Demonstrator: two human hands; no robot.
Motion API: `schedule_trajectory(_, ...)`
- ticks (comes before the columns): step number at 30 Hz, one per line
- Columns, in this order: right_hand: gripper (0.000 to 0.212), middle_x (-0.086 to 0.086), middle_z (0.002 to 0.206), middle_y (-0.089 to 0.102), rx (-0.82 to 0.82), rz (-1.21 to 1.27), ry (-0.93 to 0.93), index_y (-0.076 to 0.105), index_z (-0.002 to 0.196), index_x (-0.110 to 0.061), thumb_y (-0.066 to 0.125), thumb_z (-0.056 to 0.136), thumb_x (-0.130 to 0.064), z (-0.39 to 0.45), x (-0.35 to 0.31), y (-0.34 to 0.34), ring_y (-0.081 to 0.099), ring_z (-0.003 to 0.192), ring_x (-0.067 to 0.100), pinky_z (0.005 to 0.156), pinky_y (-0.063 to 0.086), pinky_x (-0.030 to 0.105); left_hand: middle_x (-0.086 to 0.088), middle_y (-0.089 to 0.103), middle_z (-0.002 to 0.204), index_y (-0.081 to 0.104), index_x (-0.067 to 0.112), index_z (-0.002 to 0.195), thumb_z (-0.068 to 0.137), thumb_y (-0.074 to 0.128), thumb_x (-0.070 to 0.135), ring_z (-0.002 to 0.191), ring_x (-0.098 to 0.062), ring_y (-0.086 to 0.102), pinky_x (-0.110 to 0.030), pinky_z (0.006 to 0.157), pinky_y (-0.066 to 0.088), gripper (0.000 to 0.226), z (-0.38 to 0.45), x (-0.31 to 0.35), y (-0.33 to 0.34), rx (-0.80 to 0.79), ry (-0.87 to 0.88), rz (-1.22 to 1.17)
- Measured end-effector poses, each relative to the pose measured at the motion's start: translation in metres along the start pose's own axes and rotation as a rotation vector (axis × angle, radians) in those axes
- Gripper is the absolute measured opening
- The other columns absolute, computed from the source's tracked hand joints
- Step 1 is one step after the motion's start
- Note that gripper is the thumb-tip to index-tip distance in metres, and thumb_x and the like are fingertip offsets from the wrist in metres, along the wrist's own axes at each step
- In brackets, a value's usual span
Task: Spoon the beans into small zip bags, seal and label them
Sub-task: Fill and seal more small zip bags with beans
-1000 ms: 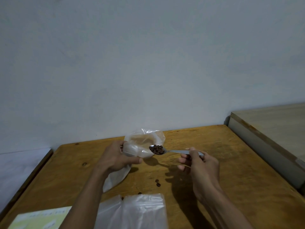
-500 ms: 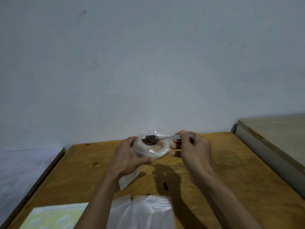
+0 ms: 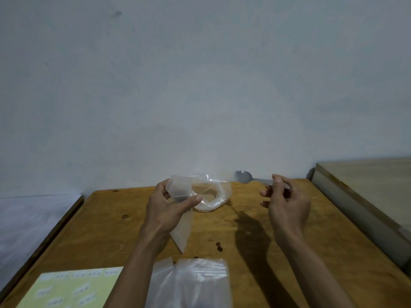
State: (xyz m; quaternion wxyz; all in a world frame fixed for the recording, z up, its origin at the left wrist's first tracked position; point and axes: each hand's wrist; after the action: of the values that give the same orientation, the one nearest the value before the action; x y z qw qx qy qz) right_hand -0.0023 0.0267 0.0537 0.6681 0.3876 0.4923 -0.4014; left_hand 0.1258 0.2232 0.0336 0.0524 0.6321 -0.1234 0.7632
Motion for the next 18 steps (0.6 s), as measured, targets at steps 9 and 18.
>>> schedule_trajectory(9,0.011,-0.002,0.086,0.067,-0.034,-0.503,0.141,0.072,0.103,-0.013,0.065,0.094,-0.016,0.02,0.081,-0.007,0.065,0.08,0.016,0.071,0.056,0.033,0.009,0.066,0.12,0.054,0.027,0.135,0.048,0.094,0.044,0.106,-0.004,0.062,-0.025,0.076,0.053,0.097,-0.007,0.002,0.011,-0.046,0.027,-0.007)
schedule_trajectory(18,0.025,-0.004,0.114,0.069,-0.247,-1.003,-0.111,0.072,0.109,-0.026,0.062,0.092,-0.042,0.002,0.071,-0.015,0.053,0.116,0.02,0.099,0.042,0.042,0.016,0.062,0.118,0.05,0.039,0.125,0.049,0.093,0.047,0.107,0.001,0.058,-0.025,0.076,0.052,0.088,-0.013,0.008,0.012,-0.056,0.063,0.005)
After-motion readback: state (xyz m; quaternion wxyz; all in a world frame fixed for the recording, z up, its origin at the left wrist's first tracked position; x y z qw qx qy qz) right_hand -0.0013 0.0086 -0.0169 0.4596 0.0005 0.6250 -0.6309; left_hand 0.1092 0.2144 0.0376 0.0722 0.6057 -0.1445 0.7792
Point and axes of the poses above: each hand's wrist, its own z-axis towards the middle knuckle, its own y-axis out of the palm, x = y × z
